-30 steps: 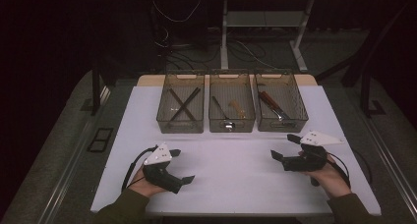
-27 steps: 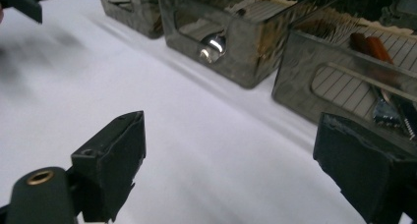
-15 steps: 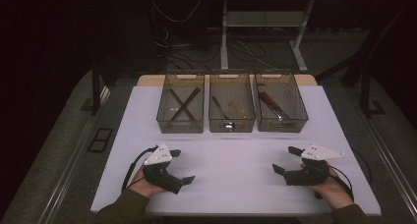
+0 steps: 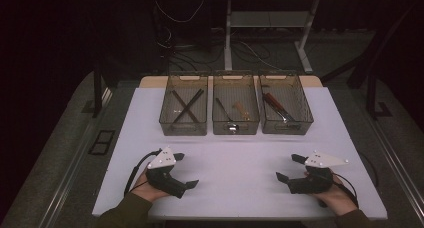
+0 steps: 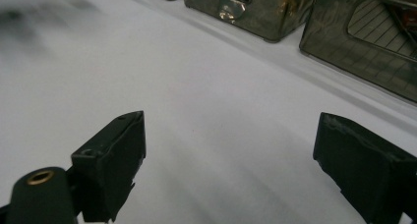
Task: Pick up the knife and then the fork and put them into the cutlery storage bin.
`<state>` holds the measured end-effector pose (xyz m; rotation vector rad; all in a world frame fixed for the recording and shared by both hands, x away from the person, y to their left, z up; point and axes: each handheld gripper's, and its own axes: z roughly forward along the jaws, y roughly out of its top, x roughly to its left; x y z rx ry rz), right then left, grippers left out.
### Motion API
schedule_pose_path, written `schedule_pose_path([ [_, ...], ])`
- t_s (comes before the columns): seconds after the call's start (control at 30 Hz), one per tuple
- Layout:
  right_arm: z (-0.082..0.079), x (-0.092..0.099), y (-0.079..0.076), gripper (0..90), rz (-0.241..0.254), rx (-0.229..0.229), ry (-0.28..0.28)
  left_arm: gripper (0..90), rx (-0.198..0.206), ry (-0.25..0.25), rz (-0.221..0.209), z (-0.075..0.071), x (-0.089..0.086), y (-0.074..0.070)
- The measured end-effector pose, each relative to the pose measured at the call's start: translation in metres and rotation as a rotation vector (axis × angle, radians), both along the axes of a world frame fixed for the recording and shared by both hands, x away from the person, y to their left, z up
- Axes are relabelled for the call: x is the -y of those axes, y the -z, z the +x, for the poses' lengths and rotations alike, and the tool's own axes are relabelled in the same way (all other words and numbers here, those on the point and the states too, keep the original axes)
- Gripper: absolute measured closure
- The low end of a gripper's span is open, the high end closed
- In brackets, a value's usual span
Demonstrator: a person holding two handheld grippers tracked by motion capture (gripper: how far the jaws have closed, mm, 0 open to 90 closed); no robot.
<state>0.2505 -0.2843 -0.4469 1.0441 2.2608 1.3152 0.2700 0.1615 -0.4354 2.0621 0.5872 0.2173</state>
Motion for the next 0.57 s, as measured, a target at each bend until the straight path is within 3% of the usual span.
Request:
schedule_pose_path([
  [0.57,-0.0004,-0.0015,0.0011,12.7,-0.041,0.013,-0.012,0.0,-0.008,-0.004,0.002,-0.0004,0.0006,0.0004],
])
